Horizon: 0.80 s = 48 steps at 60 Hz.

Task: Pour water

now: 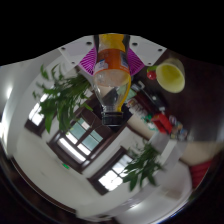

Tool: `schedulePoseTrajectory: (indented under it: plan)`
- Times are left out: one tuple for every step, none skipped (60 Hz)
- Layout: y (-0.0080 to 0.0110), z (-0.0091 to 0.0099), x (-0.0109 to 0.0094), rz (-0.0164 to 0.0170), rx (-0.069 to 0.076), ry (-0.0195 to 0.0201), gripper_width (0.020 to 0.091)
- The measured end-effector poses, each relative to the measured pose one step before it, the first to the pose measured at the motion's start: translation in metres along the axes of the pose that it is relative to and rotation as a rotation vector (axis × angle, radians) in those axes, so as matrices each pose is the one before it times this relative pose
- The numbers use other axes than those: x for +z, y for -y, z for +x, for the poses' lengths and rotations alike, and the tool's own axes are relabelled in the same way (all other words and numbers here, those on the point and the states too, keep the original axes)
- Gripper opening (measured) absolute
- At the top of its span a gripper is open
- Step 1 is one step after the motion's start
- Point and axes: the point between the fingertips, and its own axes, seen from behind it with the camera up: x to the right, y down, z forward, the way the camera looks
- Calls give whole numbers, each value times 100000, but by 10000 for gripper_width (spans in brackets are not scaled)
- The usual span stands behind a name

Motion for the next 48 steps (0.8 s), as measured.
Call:
schedulePoseTrajectory:
  plan:
    - [-133,216,-52,689,5171,802,365]
    - [-132,227,-1,646,5263,759,366]
    - [-277,265,20,249,4990,955,367]
    - [-277,226,-62,140,5003,1022,365]
    - [-231,232,6,322,4825,1035,366]
    - [-1197,285,-949,597,4794,423,365]
    - [571,-1252,1528,594,4627,1739,364]
    - [-63,269,-13,1009,4578,1204,367]
    - [-50,328,-76,1148,4505,1097,368]
    - [-77,260,-81,977,4358,946,368]
    - [-59,297,-87,873,3975,864,367]
    - [-116,247,-80,660,3629,808,366]
    - [-126,251,-52,654,3239,765,366]
    - [-74,198,8,706,2950,526,366]
    - [-714,-369,-556,877,2637,-324,368]
    - [-267,-636,1351,517,2105,769,365]
    - [-290,216,-92,346,1504,131,365]
    - [-117,79,44,405,1136,-38,365]
    - [-149,92,64,297,846,-173,365]
    - [-239,204,177,96,683,-193,365]
    - [-242,191,151,-53,537,-177,366]
    - [-260,181,130,-67,568,-194,366]
    - [-265,207,106,-123,613,-197,365]
    - [-516,542,-344,124,582,-447,366]
    - [-361,96,30,-305,330,82,365]
    - [-695,50,703,-414,75,521,365]
    - [-415,5,35,-362,156,85,365]
    - [-408,-12,214,-454,131,-142,365]
    - [-484,97,62,-735,34,-252,368]
    - [-139,-10,-59,680,-27,325,369]
    - [704,-91,73,4079,462,527,370]
    - [-296,132,20,-86,323,-604,373]
    - [83,226,-550,1095,319,-233,372]
    - [-313,137,-45,400,395,168,371]
    - [-80,-28,38,-126,75,-289,369]
    - [78,-22,-20,644,98,-45,368]
    - [-71,-1,-6,60,-11,-62,367]
    - [25,-52,35,470,-94,82,367]
    - [3,-14,-9,187,-393,-28,367]
    - [-25,-15,-13,111,-498,-99,368]
    - [11,-30,-37,166,-475,-89,369]
    - [-226,-90,398,282,-541,-402,373]
    - [189,53,-447,-32,-95,-96,395]
    - [42,-1,-131,-39,40,-319,409]
    - [19,-6,-131,-134,-58,-111,430]
    - [31,-8,-70,79,82,-210,448]
    - [22,32,-61,-97,235,-347,460]
    - [27,24,-62,-21,317,-291,482]
